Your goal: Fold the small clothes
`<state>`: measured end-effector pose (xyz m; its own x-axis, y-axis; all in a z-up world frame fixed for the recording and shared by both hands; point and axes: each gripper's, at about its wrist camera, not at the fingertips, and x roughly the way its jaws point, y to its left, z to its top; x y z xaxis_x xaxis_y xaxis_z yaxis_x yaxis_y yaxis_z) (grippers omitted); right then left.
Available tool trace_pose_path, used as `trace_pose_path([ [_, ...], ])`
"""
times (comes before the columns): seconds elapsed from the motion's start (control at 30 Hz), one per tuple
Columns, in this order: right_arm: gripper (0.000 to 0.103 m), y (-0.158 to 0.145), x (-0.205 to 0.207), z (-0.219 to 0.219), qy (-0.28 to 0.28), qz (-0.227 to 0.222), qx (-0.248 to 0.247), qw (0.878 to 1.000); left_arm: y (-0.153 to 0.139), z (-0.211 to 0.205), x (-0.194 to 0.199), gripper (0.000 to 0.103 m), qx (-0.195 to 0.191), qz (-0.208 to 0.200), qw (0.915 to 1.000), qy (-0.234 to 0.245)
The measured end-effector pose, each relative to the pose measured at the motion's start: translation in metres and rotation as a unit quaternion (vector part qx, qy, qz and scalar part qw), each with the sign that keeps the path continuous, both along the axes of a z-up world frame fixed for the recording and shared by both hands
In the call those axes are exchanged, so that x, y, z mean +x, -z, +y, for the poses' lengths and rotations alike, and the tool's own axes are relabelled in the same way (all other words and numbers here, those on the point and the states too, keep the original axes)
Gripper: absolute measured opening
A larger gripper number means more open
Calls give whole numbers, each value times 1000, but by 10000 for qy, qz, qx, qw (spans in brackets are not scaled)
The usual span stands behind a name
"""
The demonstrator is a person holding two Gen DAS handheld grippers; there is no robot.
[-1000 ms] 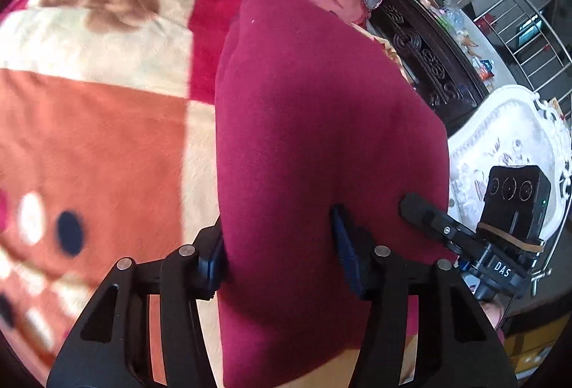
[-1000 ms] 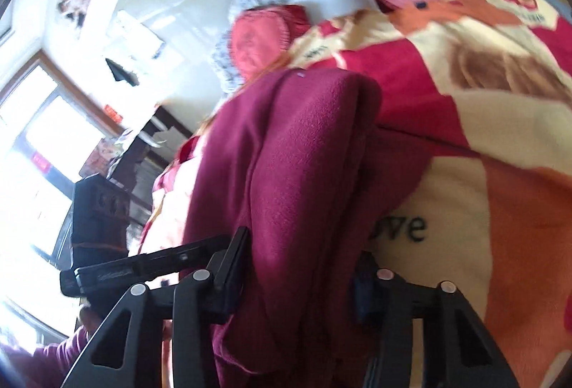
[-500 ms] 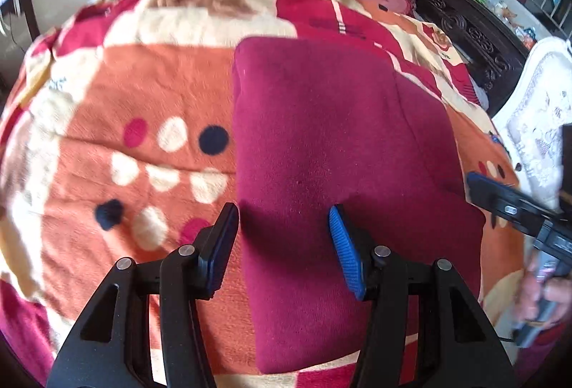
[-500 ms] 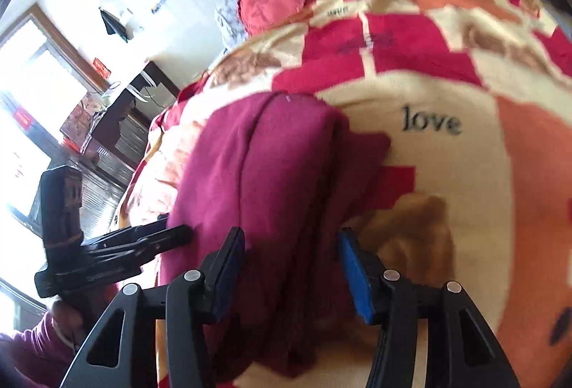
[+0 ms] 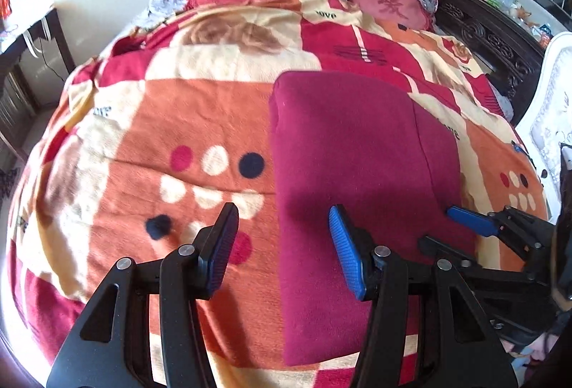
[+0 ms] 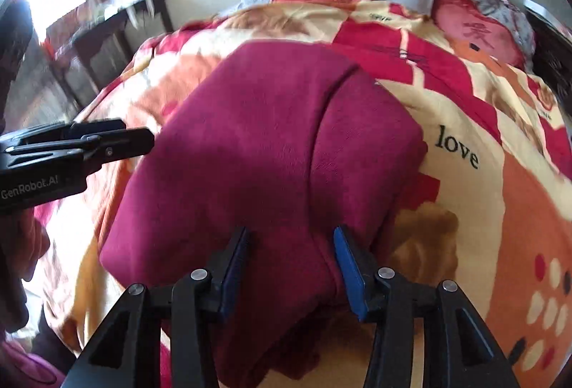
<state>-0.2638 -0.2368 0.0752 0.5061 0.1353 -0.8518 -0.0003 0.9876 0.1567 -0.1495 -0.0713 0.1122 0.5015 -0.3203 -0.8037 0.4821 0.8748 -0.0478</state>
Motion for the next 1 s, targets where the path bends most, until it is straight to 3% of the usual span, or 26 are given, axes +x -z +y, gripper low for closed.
trace_pose_path([
  [0.13, 47, -18, -10, -5, 126, -28, 116, 9998, -7, 8, -3, 53, -57, -89, 9998, -158],
  [0.37, 50, -69, -24, 5, 562, -607, -50, 9966, -22, 15, -9, 53, -164, -14, 9992, -353],
  [0.47, 58, -85, -29, 9, 739, -768, -122, 9942, -27, 15, -13, 53, -230, -25, 9992, -315],
  [0.5, 67, -87, -30, 11, 742, -796, -122, 9940, -27, 15, -15, 53, -202, -57, 9993, -323],
  [0.57, 71, -89, -33, 12, 733, -859, -84, 9936, -29, 13, -19, 53, -145, -128, 9994, -290],
  [0.83, 71, -87, -35, 9, 852, -799, -53, 9931, -32, 9, -30, 53, -112, -331, 9992, -196],
  [1.0, 71, -79, -33, 4, 955, -688, -50, 9930, -31, 4, -34, 53, 97, -508, 9985, -200],
])
